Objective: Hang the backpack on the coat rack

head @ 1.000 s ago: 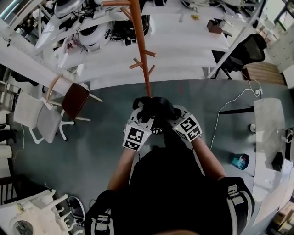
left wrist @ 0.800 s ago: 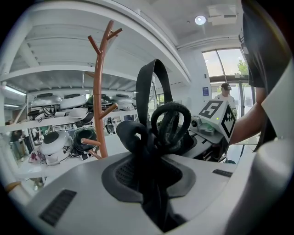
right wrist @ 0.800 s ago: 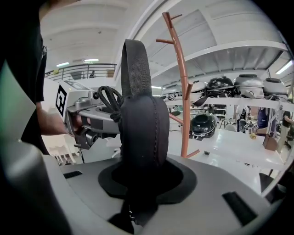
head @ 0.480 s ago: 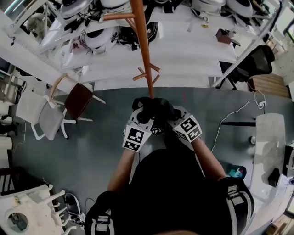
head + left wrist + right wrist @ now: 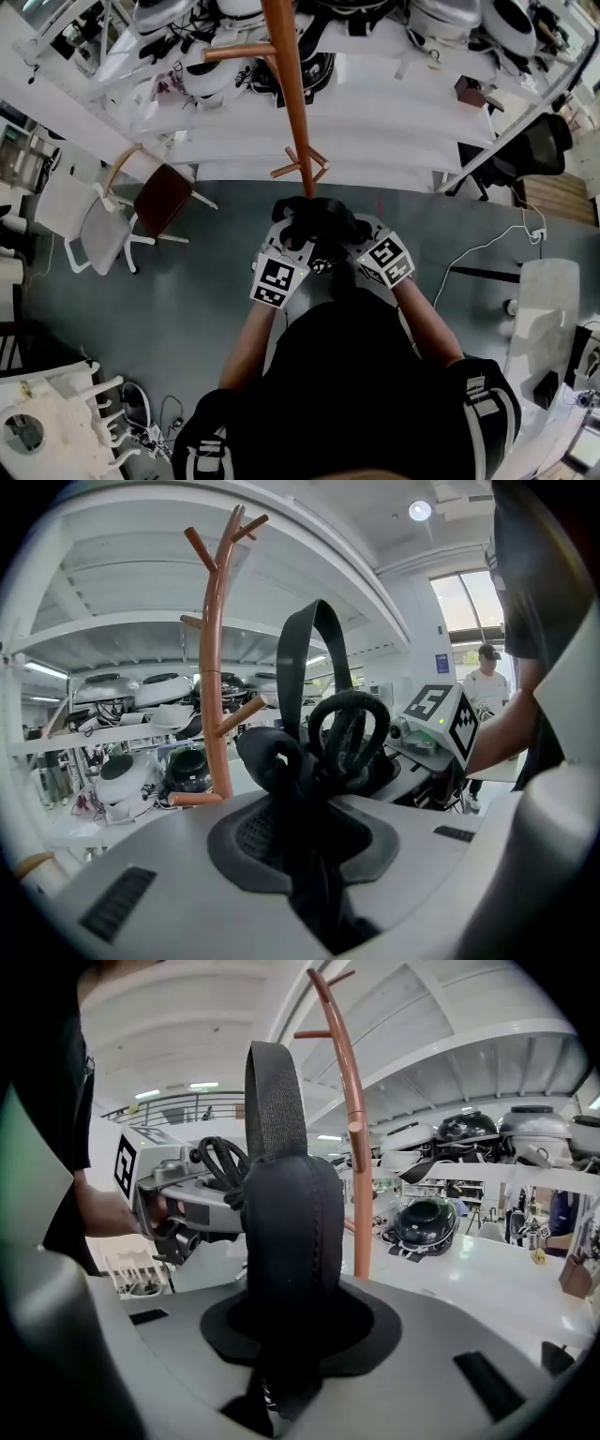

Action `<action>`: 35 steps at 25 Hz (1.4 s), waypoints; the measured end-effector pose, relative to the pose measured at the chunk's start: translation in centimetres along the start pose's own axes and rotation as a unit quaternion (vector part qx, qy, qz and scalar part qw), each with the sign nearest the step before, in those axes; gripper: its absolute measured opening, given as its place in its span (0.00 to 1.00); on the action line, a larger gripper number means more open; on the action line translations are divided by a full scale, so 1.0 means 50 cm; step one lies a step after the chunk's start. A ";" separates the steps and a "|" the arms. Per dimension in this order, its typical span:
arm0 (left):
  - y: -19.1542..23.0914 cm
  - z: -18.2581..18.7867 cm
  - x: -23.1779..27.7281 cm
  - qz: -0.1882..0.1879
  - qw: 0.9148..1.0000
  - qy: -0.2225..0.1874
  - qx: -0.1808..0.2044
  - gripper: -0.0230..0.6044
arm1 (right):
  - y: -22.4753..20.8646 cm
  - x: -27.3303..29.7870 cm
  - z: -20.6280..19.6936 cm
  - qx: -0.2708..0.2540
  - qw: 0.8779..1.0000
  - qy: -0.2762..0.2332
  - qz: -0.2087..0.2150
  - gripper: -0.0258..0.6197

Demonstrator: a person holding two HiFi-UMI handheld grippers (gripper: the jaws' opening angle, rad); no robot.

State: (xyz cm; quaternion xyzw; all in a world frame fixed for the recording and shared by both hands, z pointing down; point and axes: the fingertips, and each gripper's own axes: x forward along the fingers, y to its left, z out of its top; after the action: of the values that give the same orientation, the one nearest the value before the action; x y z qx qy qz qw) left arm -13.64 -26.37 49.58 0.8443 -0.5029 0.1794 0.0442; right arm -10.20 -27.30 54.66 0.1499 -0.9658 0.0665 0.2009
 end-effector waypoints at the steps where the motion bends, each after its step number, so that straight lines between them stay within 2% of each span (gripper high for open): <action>1: 0.002 0.004 0.008 0.002 1.000 0.000 -0.001 0.17 | -0.009 -0.001 0.005 0.001 1.000 -0.001 0.004 0.23; 19: 0.081 0.029 0.121 0.067 0.997 0.022 -0.027 0.17 | -0.149 0.059 0.024 -0.025 0.997 0.013 0.070 0.23; 35: 0.146 0.019 0.187 0.117 0.991 0.034 -0.057 0.17 | -0.226 0.123 0.034 -0.046 0.991 0.026 0.122 0.23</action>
State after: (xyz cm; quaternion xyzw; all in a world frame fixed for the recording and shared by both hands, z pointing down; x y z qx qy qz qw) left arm -15.68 -37.99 51.19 0.7690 -0.6062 0.1827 0.0877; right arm -12.65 -39.92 56.41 0.0195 -0.9733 0.0497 0.2233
